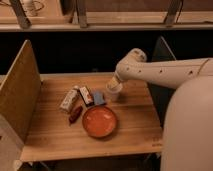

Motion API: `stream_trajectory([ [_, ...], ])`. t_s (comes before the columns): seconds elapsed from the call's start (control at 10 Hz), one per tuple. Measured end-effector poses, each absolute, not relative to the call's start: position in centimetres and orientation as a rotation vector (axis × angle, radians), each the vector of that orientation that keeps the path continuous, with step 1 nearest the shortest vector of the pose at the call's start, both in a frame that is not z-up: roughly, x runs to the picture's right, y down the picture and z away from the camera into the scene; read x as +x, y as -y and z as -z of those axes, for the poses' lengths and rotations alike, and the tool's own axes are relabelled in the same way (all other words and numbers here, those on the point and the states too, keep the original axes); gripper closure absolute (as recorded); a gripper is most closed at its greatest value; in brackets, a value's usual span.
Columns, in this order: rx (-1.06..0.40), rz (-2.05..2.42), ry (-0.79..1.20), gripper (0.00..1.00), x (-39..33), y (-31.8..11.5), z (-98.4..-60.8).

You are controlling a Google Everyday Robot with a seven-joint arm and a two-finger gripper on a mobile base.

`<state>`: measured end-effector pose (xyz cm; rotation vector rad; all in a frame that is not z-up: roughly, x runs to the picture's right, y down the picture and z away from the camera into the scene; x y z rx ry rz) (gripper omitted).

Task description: Move the arm in a circular motion

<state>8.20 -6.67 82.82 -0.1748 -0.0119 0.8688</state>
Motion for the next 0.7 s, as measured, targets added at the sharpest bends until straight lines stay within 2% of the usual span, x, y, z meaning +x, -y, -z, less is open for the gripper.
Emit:
stream_trajectory([
  [0.3,-0.236,-0.78,0.064,0.2,2.1,9.4,-86.5],
  [0.7,-0.317,-0.561,0.211,0.2,-9.6,10.5,-84.7],
])
